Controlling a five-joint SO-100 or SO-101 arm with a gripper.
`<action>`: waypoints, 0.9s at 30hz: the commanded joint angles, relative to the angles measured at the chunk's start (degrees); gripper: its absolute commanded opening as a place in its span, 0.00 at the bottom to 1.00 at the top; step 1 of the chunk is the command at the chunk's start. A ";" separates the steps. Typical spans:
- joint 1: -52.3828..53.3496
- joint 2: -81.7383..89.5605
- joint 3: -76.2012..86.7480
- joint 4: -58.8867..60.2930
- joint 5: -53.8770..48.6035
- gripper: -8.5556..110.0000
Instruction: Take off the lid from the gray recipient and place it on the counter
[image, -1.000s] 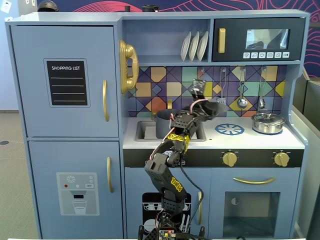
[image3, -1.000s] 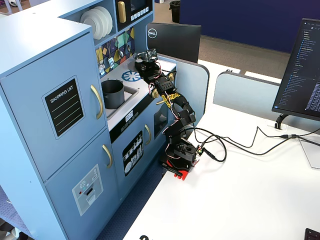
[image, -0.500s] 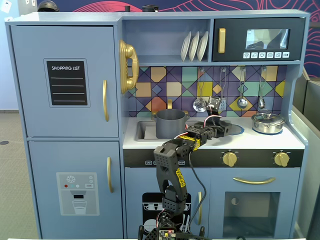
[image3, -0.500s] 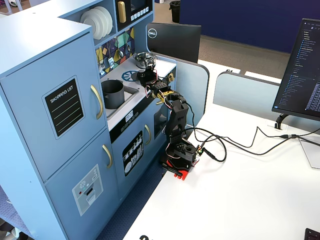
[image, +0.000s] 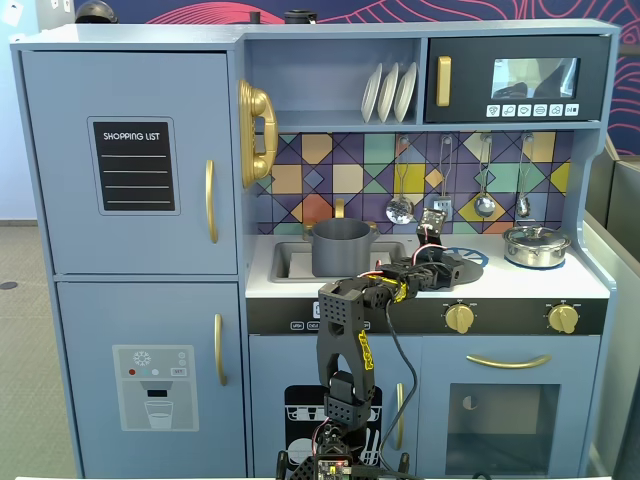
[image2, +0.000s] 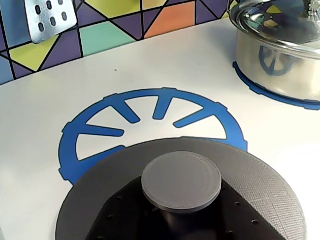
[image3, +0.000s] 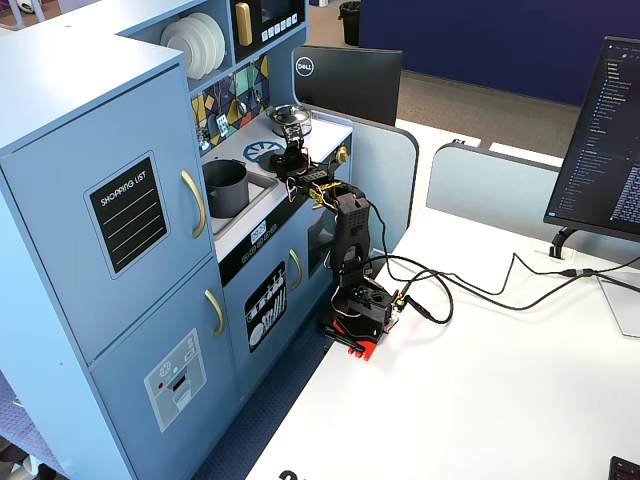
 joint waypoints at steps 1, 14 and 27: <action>-0.18 1.05 -1.41 -1.23 -0.09 0.14; 2.37 12.83 -0.53 2.46 0.88 0.30; -8.96 54.32 8.53 61.96 3.60 0.07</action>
